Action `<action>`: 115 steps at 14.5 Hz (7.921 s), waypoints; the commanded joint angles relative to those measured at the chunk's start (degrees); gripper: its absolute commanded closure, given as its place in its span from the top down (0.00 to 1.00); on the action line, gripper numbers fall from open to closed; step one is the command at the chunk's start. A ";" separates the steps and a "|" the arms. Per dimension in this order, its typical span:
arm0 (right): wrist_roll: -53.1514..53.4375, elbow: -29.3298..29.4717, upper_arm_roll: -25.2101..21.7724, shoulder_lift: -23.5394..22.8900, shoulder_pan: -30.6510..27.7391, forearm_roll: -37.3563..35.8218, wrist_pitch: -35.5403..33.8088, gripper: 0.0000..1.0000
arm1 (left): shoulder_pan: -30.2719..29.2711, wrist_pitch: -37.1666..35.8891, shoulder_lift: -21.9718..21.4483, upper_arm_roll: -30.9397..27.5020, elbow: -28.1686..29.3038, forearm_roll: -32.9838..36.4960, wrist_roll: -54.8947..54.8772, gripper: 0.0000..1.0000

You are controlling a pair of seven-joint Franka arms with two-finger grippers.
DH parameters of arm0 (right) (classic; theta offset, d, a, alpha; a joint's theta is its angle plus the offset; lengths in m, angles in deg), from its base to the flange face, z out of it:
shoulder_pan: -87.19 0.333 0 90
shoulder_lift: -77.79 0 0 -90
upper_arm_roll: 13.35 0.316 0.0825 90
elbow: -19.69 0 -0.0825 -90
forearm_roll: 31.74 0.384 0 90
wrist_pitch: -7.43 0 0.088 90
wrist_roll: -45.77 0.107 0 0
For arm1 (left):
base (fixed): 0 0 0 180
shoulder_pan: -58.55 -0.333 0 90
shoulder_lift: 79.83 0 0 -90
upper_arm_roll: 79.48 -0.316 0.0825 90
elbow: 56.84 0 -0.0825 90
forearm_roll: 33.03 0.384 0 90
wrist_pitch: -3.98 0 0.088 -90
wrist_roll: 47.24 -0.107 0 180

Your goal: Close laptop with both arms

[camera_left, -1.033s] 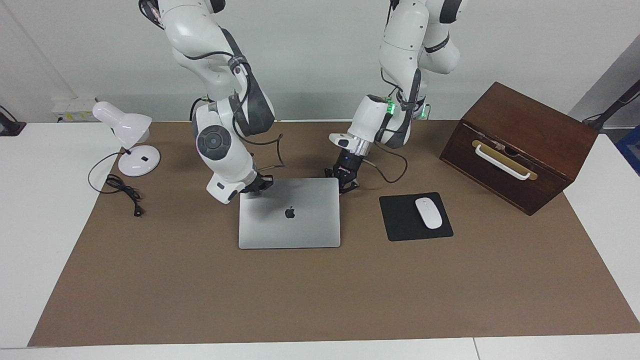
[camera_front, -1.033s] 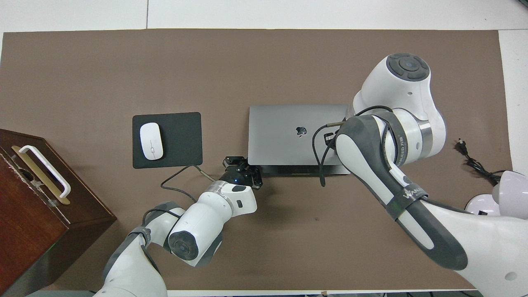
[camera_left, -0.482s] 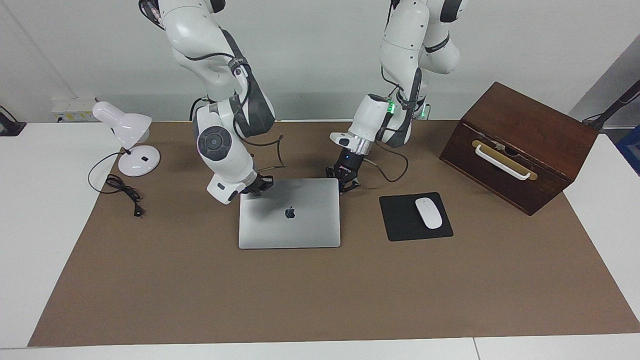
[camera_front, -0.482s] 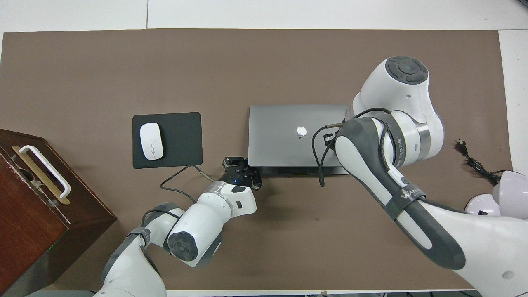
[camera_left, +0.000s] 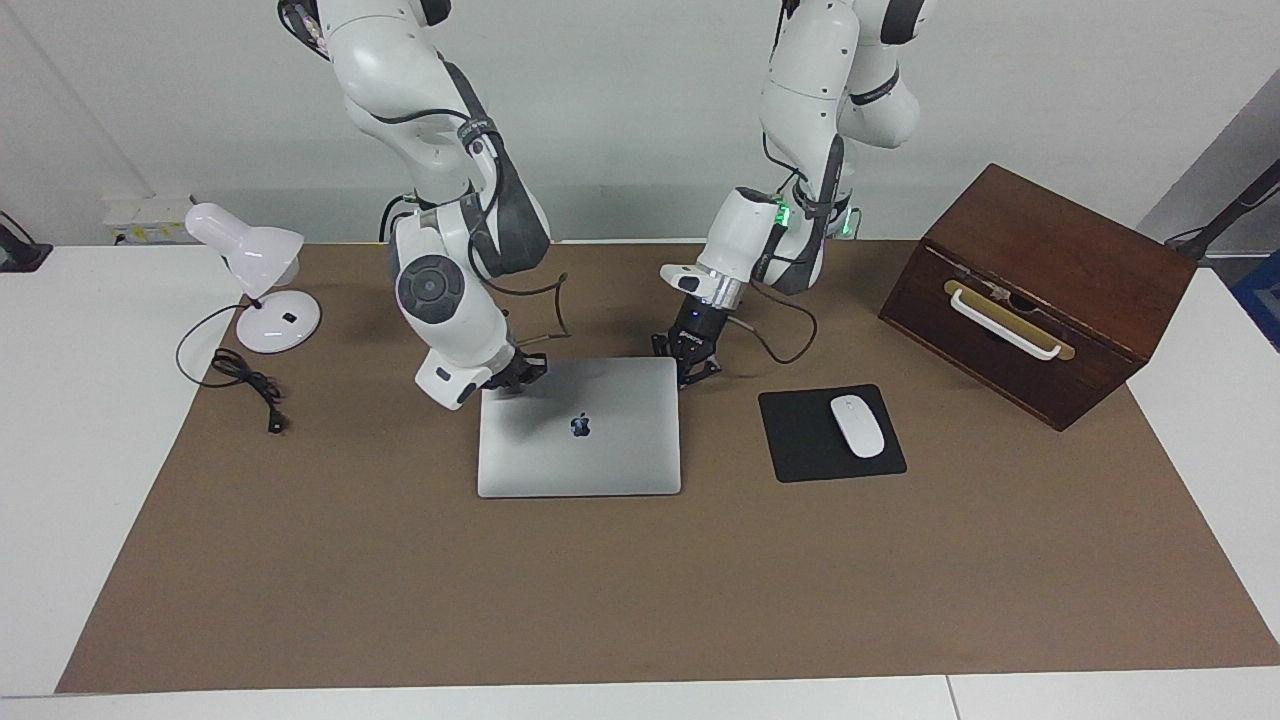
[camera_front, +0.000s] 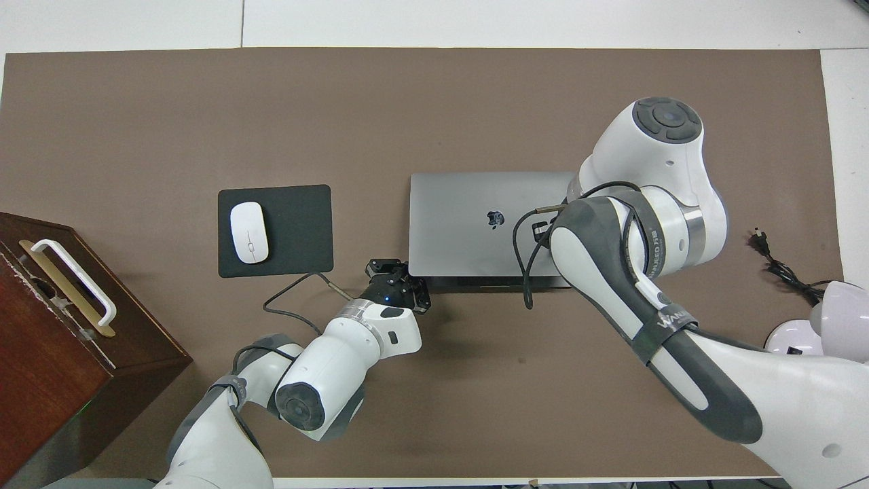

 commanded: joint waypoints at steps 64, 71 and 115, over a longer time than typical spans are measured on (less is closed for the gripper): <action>1.00 -4.75 0.45 1.52 -0.50 1.12 5.23 0.00 | -8.77 -64.03 -31.56 -1.24 -2.78 -0.46 0.32 0.00; 0.91 6.23 0.36 0.73 -1.11 0.68 -6.80 0.00 | -15.98 -82.14 -33.41 -1.50 -15.69 -0.37 -0.47 0.00; -8.32 10.20 -15.29 21.65 -4.28 -6.09 -21.50 1.00 | -41.83 -107.57 -28.58 -1.42 -42.87 2.62 -3.46 1.00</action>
